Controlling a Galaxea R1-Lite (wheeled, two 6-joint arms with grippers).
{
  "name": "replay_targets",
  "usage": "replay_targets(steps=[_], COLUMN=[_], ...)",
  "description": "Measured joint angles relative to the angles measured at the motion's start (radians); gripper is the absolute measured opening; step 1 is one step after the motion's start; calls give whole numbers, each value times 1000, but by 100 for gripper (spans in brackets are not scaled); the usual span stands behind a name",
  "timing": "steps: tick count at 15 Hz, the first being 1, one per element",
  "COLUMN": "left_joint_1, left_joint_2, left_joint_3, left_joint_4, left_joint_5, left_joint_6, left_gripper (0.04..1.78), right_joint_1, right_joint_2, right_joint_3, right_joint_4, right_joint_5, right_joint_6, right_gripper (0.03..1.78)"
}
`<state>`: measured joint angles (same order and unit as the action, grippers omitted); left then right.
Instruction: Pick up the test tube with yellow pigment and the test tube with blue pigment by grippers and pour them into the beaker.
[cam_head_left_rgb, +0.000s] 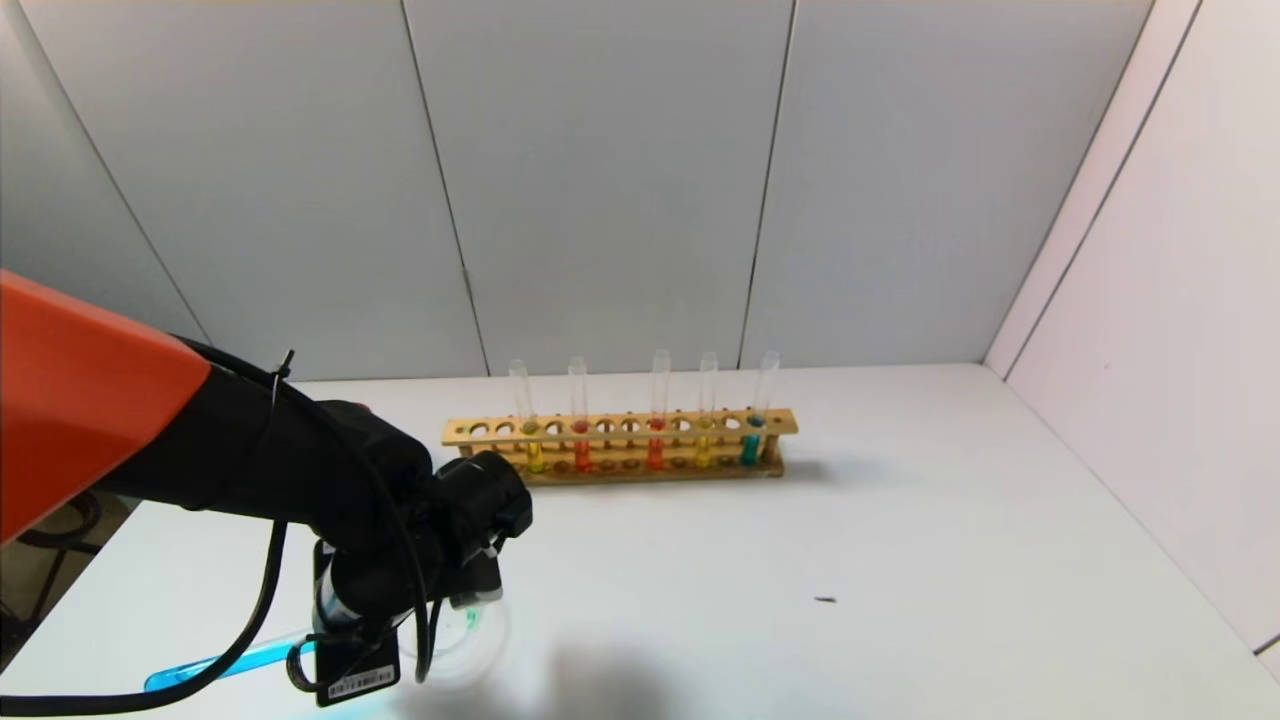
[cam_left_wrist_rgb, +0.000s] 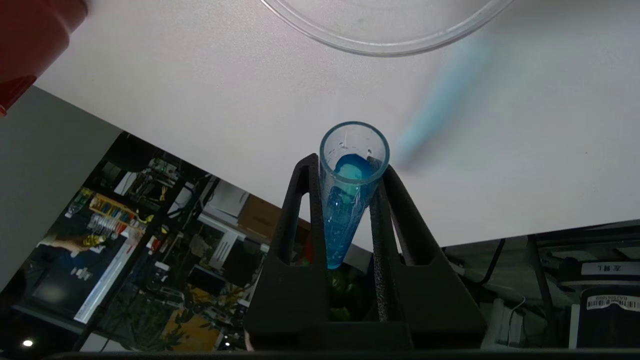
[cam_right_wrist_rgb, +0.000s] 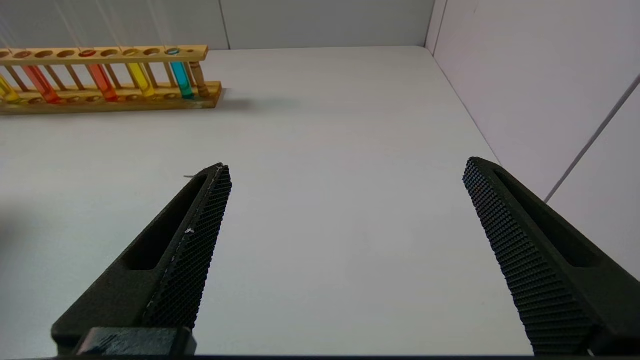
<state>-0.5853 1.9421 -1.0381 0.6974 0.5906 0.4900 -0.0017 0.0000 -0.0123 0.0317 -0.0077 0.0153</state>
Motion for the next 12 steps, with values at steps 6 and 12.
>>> replay_targets(steps=[6,12], left_joint_1=[-6,-6], left_joint_2=[45,94], left_joint_3=[-104,-168], left_joint_4=[118,196], left_joint_5=[9,11], left_joint_6=[10,16], left_gripper=[30,30], right_joint_1=[0,0], right_joint_2=[0,0], right_joint_3=[0,0], right_joint_4=[0,0], right_joint_5=[0,0], right_joint_6=[0,0], right_gripper=[170,170])
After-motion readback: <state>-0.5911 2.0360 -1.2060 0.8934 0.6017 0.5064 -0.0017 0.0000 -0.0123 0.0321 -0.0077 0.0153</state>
